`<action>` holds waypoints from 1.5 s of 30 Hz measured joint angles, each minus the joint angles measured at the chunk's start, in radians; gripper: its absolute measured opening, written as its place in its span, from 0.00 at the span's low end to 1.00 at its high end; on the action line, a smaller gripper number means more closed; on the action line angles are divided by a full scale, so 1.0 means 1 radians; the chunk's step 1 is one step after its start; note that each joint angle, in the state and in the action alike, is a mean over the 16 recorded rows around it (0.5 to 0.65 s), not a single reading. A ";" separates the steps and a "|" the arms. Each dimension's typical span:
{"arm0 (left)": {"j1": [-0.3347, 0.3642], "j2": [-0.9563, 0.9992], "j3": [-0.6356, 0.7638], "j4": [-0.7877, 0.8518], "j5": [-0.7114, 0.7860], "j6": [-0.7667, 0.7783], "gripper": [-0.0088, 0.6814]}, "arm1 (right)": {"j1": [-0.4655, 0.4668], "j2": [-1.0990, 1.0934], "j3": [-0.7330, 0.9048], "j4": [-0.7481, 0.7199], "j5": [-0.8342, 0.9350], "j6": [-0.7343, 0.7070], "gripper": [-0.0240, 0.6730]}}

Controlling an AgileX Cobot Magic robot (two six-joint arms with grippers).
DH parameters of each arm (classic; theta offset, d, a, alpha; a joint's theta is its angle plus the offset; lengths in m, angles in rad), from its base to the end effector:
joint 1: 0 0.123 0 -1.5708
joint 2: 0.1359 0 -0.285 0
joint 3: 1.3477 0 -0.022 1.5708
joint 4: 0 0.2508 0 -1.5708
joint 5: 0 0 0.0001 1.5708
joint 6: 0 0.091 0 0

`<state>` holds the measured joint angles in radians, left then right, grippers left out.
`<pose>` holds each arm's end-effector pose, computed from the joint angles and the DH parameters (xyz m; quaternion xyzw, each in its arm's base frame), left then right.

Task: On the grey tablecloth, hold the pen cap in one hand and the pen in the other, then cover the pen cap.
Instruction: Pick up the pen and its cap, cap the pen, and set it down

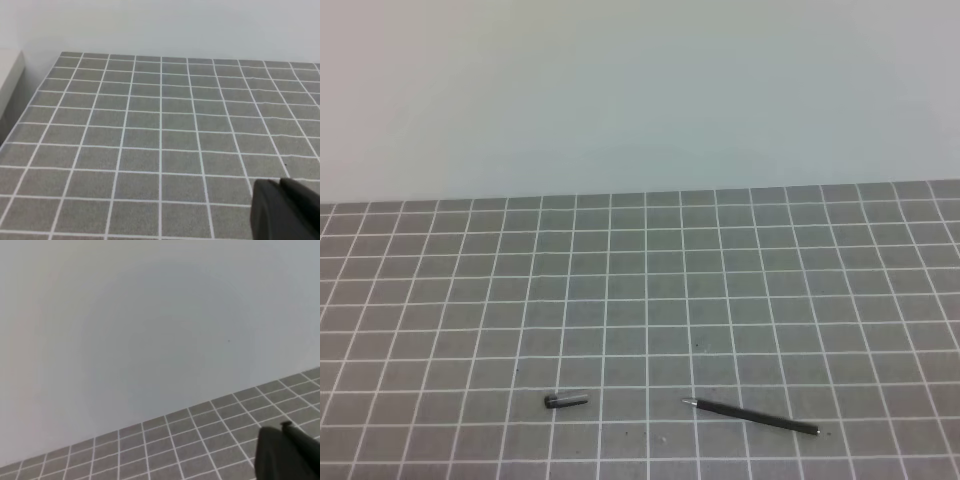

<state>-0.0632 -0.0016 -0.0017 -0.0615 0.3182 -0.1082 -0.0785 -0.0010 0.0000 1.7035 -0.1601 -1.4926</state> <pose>0.0538 -0.0052 0.1851 -0.0345 0.7819 -0.0788 0.6174 0.0539 -0.0186 0.2114 0.1560 0.6653 -0.0052 0.7300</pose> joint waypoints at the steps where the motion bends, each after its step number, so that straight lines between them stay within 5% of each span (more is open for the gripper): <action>1: 0.000 0.000 0.000 0.000 0.000 0.000 0.01 | 0.000 0.000 0.000 0.004 -0.001 -0.004 0.04; 45: 0.000 0.000 0.000 0.000 0.000 -0.005 0.01 | 0.000 -0.002 0.002 0.041 -0.011 -0.049 0.03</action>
<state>-0.0632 -0.0016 -0.0017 -0.0615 0.3182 -0.1127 -0.0785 -0.0026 0.0022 1.7442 -0.1713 -1.5415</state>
